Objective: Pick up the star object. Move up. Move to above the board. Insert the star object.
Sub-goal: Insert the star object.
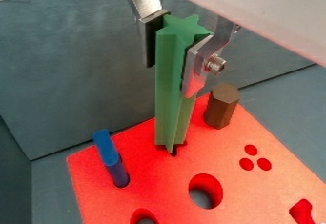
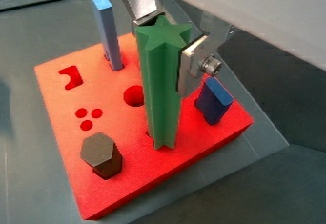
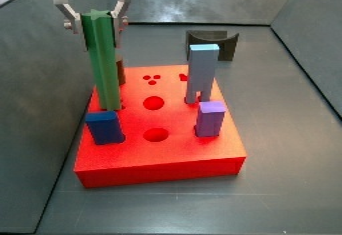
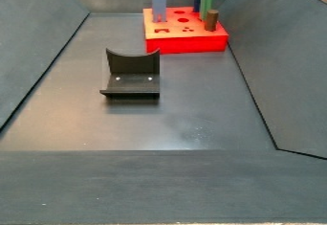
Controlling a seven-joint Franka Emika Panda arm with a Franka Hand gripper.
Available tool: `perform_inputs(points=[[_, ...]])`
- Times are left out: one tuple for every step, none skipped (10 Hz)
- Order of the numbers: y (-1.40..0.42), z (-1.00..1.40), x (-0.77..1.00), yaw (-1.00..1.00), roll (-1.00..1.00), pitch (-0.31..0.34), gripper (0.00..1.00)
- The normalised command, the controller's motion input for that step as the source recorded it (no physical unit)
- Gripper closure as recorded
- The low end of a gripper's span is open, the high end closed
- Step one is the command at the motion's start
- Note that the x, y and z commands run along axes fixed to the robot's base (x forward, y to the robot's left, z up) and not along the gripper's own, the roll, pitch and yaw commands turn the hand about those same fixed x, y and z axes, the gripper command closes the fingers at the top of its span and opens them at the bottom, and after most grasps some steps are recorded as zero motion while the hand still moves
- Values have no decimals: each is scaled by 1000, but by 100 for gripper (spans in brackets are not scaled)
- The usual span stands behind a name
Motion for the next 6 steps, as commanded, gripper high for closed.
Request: perform_inputs(points=[[-51, -403, 189, 109, 49, 60, 100], [-34, -403, 283, 83, 67, 81, 100], [-63, -443, 540, 0, 176, 204, 100], [-17, -571, 591, 0, 77, 219, 100], [49, -620, 234, 94, -104, 61, 100], [-129, -563, 183, -111, -180, -174, 100]])
